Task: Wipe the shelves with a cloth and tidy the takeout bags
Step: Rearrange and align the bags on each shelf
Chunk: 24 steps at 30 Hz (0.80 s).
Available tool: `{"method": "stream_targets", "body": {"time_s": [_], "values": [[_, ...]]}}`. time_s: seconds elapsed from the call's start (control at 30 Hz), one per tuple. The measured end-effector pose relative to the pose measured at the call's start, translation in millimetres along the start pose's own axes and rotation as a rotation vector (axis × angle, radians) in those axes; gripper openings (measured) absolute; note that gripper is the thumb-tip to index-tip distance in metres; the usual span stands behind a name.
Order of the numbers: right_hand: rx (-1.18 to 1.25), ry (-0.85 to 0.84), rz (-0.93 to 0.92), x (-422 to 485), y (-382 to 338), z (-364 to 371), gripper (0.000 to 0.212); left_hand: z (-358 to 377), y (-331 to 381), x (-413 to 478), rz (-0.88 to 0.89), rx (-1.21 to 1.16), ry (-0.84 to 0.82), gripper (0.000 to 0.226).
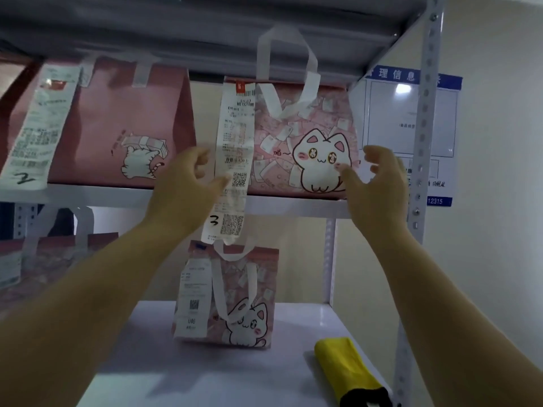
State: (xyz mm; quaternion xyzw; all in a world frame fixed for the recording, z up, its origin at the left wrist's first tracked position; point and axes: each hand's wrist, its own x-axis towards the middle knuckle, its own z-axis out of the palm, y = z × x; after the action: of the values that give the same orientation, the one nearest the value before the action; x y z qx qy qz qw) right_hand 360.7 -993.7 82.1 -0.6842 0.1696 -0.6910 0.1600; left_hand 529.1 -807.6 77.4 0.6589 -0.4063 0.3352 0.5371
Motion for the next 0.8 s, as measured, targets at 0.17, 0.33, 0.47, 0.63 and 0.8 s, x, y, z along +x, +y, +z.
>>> {"method": "stream_targets", "body": {"time_s": [0.17,0.33,0.47,0.63,0.8], "values": [[0.15,-0.022,-0.104,-30.3,-17.3,-10.9,0.022,-21.3,6.1,-31.5,0.066,-0.041,0.095,0.036],[0.297,-0.178,-0.149,-72.4,-25.0,-5.3,0.011,-32.3,-4.0,-79.6,-0.014,-0.113,0.044,0.021],[0.375,-0.377,-0.153,-111.9,-24.1,10.0,0.01,-37.0,-26.1,-115.2,-0.102,-0.086,-0.019,0.02],[0.356,-0.649,-0.089,-160.8,-14.5,36.5,0.006,-50.3,-65.7,-156.7,-0.243,-0.016,-0.068,0.017],[0.362,-0.857,-0.003,-201.0,-17.5,65.1,0.008,-74.4,-104.1,-192.3,-0.429,0.037,-0.115,0.012]]}}
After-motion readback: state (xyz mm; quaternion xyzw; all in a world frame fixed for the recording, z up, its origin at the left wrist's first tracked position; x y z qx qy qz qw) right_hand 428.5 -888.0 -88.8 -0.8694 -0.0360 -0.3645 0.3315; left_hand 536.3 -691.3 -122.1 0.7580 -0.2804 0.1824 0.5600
